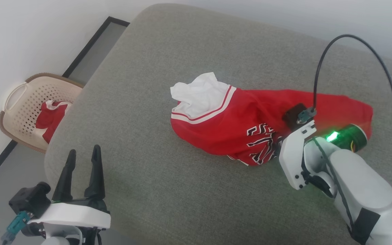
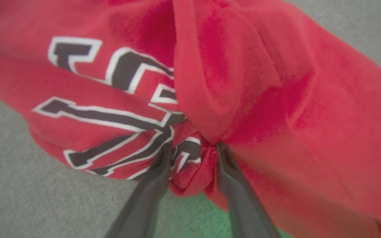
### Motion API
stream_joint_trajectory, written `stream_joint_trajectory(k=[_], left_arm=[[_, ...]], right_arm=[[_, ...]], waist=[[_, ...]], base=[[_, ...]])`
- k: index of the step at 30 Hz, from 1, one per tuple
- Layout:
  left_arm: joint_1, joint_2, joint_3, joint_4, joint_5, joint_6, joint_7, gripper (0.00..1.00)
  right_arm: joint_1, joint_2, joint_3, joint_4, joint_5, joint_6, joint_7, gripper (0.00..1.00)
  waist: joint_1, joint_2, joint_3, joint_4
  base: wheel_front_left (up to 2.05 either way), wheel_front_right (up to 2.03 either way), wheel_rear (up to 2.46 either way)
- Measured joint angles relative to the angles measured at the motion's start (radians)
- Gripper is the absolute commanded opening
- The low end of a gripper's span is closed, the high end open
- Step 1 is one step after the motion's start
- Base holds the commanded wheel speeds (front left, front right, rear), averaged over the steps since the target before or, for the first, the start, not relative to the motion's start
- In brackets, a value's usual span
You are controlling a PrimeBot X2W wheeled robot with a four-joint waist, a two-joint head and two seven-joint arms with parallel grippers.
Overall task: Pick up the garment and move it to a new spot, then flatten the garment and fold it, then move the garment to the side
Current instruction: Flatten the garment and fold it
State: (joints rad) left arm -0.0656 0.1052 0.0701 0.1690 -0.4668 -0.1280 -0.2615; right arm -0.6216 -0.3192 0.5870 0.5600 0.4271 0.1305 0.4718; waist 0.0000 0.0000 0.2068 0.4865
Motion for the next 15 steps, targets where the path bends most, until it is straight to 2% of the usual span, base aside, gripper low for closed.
stream_joint_trajectory(k=[10,15], left_arm=[[0.012,0.014,0.023,-0.008,-0.008,0.0,0.0,1.0],[0.024,0.023,0.042,-0.021,-0.007,0.0,0.0,1.0]], right_arm=[[-0.018,-0.042,0.03,-0.033,0.066,0.0,-0.018,0.0],[-0.012,-0.1,-0.004,-0.1,0.097,0.0,-0.003,0.0]], waist=[[0.0,0.0,-0.027,-0.035],[0.0,0.0,-0.044,-0.074]], base=[[0.0,0.0,0.0],[0.0,0.0,0.0]])
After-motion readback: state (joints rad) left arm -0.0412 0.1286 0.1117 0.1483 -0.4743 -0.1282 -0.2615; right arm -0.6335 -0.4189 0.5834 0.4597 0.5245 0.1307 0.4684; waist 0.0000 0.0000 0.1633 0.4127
